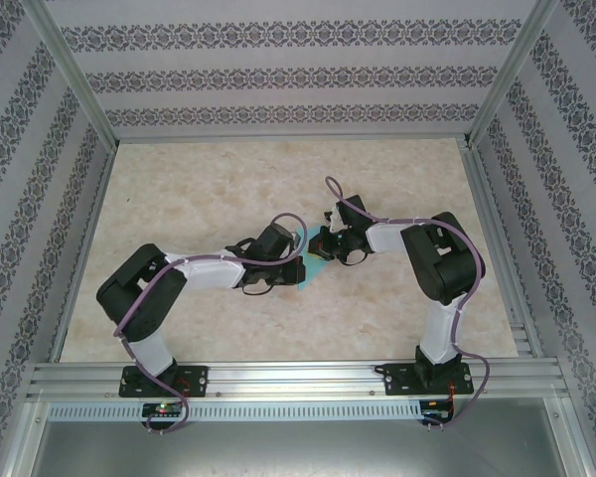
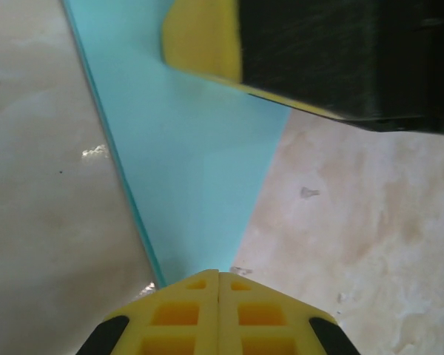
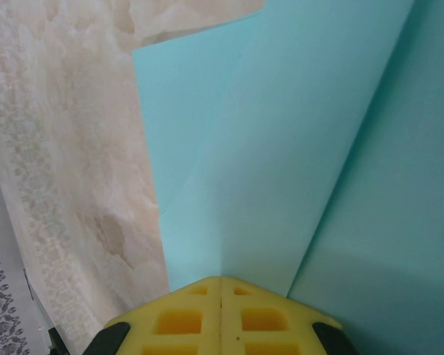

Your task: Fold a paper plane with a square sheet of paper (pick it up from the middle)

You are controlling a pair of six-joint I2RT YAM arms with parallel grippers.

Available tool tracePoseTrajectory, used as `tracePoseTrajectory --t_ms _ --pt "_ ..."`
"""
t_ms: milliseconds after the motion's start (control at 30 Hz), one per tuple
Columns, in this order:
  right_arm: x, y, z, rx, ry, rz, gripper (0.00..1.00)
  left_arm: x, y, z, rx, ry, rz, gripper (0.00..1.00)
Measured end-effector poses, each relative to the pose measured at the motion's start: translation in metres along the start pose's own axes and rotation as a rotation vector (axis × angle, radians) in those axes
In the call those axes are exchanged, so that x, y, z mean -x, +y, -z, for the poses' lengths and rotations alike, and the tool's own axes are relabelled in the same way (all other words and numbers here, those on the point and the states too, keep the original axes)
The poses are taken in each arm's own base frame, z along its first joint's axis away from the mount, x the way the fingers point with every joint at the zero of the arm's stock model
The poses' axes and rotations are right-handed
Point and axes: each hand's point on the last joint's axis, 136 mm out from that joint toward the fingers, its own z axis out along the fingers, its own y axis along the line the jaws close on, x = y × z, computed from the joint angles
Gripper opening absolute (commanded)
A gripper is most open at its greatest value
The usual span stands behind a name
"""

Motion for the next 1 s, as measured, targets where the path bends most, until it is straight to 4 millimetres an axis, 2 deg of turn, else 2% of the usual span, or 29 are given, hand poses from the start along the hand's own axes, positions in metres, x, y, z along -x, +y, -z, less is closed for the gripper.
tracePoseTrajectory --t_ms 200,467,667,1000 --pt "0.000 0.001 0.001 0.010 0.003 0.000 0.00 -0.003 0.006 -0.011 0.002 0.002 0.020 0.00" --pt "0.000 0.003 0.005 0.014 -0.023 0.045 0.02 -0.009 0.013 -0.013 -0.003 -0.002 0.029 0.00" --pt "-0.021 0.001 0.013 0.054 -0.015 0.063 0.03 -0.008 0.013 -0.012 -0.011 -0.011 0.026 0.00" --pt "-0.046 0.017 0.001 0.082 0.038 0.116 0.03 -0.009 0.013 -0.012 -0.013 -0.009 0.026 0.00"
